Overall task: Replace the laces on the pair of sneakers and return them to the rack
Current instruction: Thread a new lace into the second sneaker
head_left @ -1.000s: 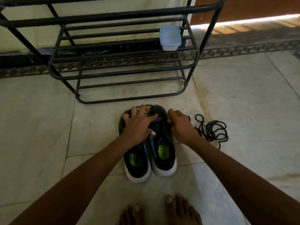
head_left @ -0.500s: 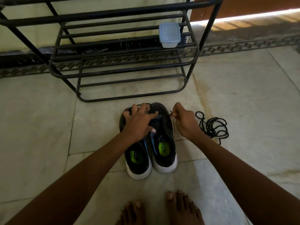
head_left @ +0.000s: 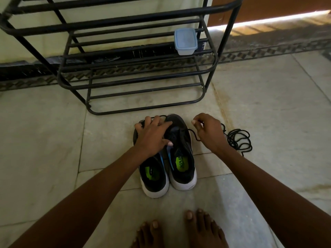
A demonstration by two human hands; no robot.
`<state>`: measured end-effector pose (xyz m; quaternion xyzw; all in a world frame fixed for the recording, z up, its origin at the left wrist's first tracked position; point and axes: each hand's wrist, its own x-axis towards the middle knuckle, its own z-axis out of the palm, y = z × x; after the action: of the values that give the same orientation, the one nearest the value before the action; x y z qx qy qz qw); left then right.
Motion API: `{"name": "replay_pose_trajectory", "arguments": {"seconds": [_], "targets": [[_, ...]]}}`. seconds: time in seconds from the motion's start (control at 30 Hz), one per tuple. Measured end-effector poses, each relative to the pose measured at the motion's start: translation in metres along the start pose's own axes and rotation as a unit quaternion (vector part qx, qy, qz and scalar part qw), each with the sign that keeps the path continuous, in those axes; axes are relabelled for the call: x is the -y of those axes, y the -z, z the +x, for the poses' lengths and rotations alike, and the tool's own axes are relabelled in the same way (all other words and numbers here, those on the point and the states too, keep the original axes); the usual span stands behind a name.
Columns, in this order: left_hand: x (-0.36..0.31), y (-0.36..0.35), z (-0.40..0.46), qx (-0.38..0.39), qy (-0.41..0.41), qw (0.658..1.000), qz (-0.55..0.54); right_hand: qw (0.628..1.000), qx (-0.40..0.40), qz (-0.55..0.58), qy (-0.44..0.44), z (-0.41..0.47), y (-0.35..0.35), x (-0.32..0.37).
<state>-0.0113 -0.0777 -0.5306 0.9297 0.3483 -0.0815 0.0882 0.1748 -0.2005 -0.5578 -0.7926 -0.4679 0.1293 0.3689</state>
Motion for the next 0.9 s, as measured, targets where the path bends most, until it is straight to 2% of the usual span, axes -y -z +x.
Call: {"name": "replay_pose_trajectory", "arguments": {"seconds": [0.1,0.2,0.33,0.4,0.57,0.63,0.7,0.83,0.9], "targets": [[0.007,0.003,0.001,-0.041,0.019,0.996,-0.071,0.999,-0.025,0.028,0.016,0.001,0.012,0.010],[0.018,0.012,0.002,-0.111,0.022,0.974,-0.197,0.996,-0.022,0.086,0.028,0.002,0.026,0.029],[0.017,0.064,-0.008,-0.173,-0.004,0.889,-0.423,0.981,-0.054,0.173,0.063,0.010,0.052,0.066],[0.010,0.100,-0.018,-0.195,-0.031,0.849,-0.490,0.970,-0.072,0.225,0.055,0.015,0.068,0.090],[-0.012,0.187,-0.043,-0.222,-0.104,0.787,-0.567,0.929,-0.113,0.344,0.081,0.021,0.118,0.156],[-0.020,0.218,-0.051,-0.220,-0.129,0.773,-0.581,0.921,-0.123,0.359,0.093,0.024,0.139,0.180],[-0.027,0.241,-0.058,-0.218,-0.136,0.763,-0.593,0.918,-0.135,0.354,0.114,0.028,0.155,0.199],[-0.043,0.264,-0.071,-0.244,-0.107,0.774,-0.574,0.912,-0.154,0.360,0.120,0.029,0.173,0.224],[-0.047,0.273,-0.076,-0.271,-0.093,0.756,-0.588,0.902,-0.158,0.387,0.112,0.027,0.179,0.234]]}}
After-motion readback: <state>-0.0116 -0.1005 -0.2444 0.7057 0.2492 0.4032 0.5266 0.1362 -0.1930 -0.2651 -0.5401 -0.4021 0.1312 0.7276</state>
